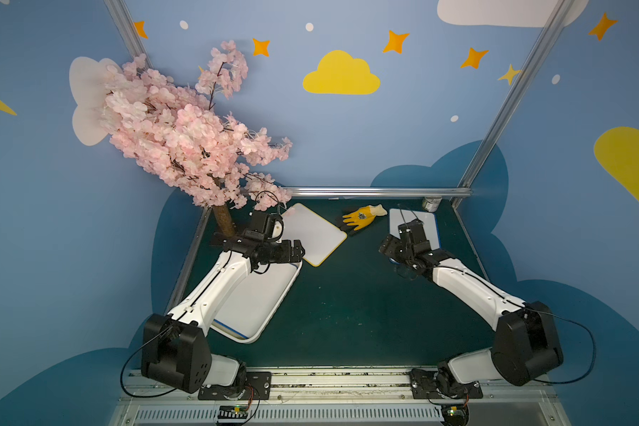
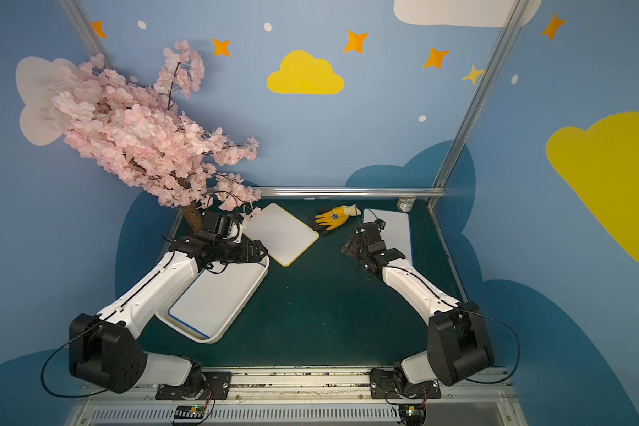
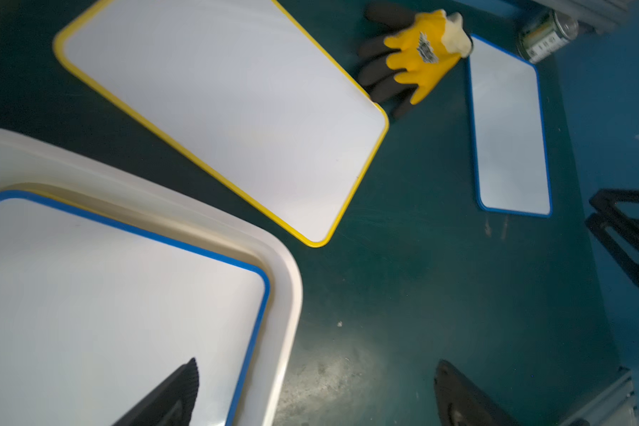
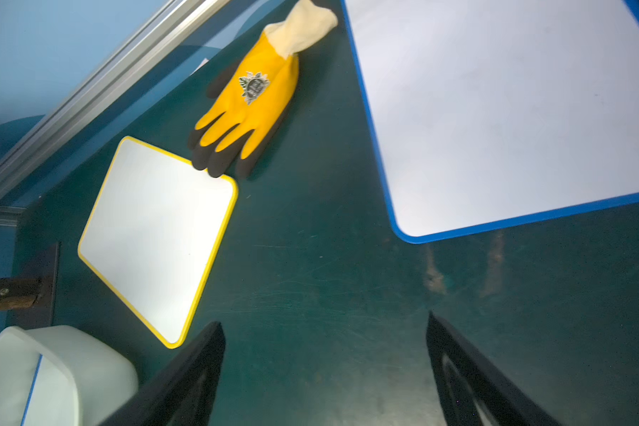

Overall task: Put the whiteboard into the storage box
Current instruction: Move the whiteboard to the center of the board.

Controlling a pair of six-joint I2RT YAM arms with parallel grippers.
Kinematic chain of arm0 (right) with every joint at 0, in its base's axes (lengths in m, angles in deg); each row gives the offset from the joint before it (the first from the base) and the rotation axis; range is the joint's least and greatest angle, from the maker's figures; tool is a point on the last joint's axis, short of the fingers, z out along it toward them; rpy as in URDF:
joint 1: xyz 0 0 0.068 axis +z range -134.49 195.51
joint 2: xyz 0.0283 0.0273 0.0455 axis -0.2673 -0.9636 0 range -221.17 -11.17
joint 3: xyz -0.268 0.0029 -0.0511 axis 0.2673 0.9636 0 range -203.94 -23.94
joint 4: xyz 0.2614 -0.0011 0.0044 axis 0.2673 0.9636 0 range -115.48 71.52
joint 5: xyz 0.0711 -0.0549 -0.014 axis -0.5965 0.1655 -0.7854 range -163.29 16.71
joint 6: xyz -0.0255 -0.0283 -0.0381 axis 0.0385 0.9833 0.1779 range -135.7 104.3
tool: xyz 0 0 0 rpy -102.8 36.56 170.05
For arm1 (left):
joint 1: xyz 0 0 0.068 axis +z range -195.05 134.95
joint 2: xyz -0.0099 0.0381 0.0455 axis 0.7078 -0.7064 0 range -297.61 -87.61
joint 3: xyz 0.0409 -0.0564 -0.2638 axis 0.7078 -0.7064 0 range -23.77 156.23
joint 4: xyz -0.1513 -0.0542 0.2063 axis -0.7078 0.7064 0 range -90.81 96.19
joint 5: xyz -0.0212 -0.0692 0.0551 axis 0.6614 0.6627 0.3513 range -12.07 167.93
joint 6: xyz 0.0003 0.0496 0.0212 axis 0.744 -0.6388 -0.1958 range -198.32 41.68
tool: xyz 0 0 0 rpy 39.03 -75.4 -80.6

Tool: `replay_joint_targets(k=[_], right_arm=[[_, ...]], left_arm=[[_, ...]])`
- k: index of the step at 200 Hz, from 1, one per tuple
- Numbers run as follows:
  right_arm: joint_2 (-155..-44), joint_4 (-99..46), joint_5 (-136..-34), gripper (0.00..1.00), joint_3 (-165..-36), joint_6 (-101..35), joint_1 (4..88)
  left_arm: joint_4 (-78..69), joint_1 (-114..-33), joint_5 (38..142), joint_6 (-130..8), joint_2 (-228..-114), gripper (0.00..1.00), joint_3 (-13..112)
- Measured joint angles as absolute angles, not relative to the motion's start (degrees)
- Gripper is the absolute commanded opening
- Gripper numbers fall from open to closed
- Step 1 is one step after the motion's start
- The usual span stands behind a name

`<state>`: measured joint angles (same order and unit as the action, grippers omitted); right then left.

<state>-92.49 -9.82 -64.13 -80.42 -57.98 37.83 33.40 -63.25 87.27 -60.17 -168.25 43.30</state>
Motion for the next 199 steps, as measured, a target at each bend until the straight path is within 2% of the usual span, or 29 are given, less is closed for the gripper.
replay_joint_targets(k=[28, 51, 85, 108, 142, 199], right_arm=[[-89.58, -6.87, -72.04, 0.86, -79.14, -55.12, 30.64], [-85.47, -2.63, -75.21, 0.86, -79.07, -52.30, 28.33], [-75.68, -0.88, -76.82, 0.86, -75.29, -50.31, 27.43], [-72.25, -0.27, -77.48, 0.86, -72.21, -49.46, 26.36], [-73.84, 0.15, -79.64, 0.86, -71.75, -47.69, 24.22], [-79.51, -1.19, -85.33, 0.86, -71.49, -46.03, 22.01]], left_arm=[[34.21, -74.29, 82.64, -59.45, -169.24, 0.99, 44.83], [35.57, -82.72, 79.19, -57.92, -172.63, 1.00, 49.60], [36.83, -88.43, 75.69, -55.77, -183.45, 1.00, 59.04], [39.00, -89.02, 73.55, -55.99, -193.32, 1.00, 65.81], [40.27, -87.69, 72.28, -59.03, -205.76, 1.00, 74.45], [37.18, -77.09, 81.57, -62.68, -212.41, 1.00, 79.65]])
